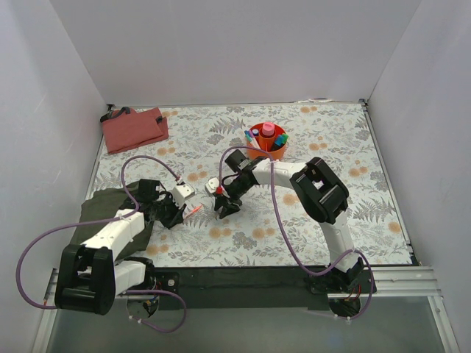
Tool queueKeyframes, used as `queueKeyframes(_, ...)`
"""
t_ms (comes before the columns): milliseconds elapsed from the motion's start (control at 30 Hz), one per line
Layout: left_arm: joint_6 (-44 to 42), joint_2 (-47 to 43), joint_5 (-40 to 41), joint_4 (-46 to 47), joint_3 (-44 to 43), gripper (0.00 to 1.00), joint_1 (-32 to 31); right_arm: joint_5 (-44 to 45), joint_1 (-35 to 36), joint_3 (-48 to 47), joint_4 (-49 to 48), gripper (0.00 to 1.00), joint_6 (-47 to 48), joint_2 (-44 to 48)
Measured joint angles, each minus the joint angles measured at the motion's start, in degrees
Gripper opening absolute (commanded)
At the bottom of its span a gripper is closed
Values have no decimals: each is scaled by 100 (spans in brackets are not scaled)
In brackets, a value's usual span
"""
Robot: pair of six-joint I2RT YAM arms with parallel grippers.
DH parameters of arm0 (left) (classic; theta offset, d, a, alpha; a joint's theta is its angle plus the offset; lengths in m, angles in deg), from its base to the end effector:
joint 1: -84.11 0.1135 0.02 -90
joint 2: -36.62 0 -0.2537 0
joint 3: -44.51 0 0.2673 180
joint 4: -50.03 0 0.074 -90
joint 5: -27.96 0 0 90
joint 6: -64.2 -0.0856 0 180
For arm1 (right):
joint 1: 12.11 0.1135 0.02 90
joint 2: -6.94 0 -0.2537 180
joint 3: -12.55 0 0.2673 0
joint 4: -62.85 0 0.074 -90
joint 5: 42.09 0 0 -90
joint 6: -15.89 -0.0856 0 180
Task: Sort the stationery into containers
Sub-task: Pick up the pen from the center of the board.
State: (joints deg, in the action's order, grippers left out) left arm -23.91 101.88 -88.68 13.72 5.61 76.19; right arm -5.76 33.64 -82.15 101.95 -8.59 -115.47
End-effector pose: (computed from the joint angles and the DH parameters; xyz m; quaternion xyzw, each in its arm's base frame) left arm 0.2150 -0.0687 0.0915 0.1041 0.9414 -0.2427 0.2099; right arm 0.2588 0.3645 0.0888 -0.7727 0.4185 0.4049 0.2526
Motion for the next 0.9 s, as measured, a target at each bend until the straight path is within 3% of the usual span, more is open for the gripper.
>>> queueKeyframes(367, -243, -20, -48, -22, 15, 0, 31, 136, -11, -28, -96, 36, -348, -2)
queueKeyframes(600, -457, -131, -79, -55, 79, 0, 81, 273, -13, -46, -186, 11, -560, -9)
queueKeyframes(800, -815, -267, -146, -308, 79, 0, 107, 369, -11, -26, -243, 1, -730, 2)
queueKeyframes(900, -1180, -387, -352, -658, 83, 0, 111, 448, -4, 208, -490, 1, -754, 138)
